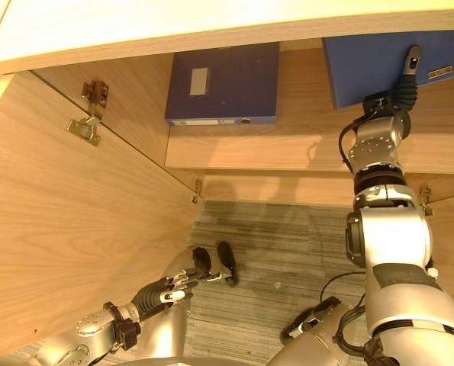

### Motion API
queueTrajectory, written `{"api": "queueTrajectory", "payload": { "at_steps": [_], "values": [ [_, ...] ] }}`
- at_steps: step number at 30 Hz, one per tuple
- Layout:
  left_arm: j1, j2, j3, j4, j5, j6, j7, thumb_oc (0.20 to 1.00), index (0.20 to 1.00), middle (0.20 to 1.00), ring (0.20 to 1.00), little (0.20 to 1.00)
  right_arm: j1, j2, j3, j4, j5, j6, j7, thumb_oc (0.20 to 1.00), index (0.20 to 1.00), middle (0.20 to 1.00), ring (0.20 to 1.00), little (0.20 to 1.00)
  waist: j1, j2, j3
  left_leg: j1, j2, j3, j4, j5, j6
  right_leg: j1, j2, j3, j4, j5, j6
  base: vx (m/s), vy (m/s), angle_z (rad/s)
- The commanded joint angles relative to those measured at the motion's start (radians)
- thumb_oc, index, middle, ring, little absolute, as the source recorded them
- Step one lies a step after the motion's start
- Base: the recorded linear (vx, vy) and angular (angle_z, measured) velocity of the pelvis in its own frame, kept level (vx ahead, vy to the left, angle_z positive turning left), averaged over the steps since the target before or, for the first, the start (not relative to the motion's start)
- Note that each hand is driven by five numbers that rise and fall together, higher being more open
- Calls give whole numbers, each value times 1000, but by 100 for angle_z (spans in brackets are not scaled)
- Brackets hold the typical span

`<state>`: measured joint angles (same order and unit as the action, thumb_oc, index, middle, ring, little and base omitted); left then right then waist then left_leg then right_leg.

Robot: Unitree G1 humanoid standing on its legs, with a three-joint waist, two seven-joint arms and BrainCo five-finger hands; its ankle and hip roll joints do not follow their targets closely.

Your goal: Put the empty folder in the office cabinet

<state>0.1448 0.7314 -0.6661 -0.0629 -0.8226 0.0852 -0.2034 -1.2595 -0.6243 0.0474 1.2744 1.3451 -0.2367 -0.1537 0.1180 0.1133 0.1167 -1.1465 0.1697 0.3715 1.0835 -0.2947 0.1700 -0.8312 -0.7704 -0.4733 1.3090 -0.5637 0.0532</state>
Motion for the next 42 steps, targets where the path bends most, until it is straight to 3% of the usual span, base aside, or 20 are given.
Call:
{"api": "queueTrajectory", "payload": {
  "at_steps": [1,12,16,42],
  "values": [
    [-7,71,10,-11,-16,21,17,1000,1000,1000,1000,1000,-80,-31,29,-80,-42,-12,31,200,200,200,200,200,23,-19,3,34,76,-75,48,-61,-150,-38,30,9,-95,120,-26,-39,-9,0],
    [-44,110,-14,-60,-37,19,61,1000,1000,1000,1000,1000,-201,-29,41,146,-49,48,-36,200,200,200,200,200,94,-8,36,16,90,-96,83,-67,-152,-21,16,-14,-79,112,-14,-12,-11,0],
    [-58,124,-25,-62,-43,18,81,1000,1000,1000,1000,1000,-205,-32,26,131,-4,22,-54,200,200,200,200,200,112,2,53,-9,89,-106,92,-62,-153,-27,8,-22,-65,112,-13,-36,-28,9],
    [-34,148,-27,-38,-58,19,119,1000,1000,1000,1000,1000,-178,-48,-68,48,128,-100,-105,200,200,200,200,200,105,29,64,-89,117,-107,133,-60,-155,-124,-9,23,-18,120,1,-1,-1,0]
  ]
}}
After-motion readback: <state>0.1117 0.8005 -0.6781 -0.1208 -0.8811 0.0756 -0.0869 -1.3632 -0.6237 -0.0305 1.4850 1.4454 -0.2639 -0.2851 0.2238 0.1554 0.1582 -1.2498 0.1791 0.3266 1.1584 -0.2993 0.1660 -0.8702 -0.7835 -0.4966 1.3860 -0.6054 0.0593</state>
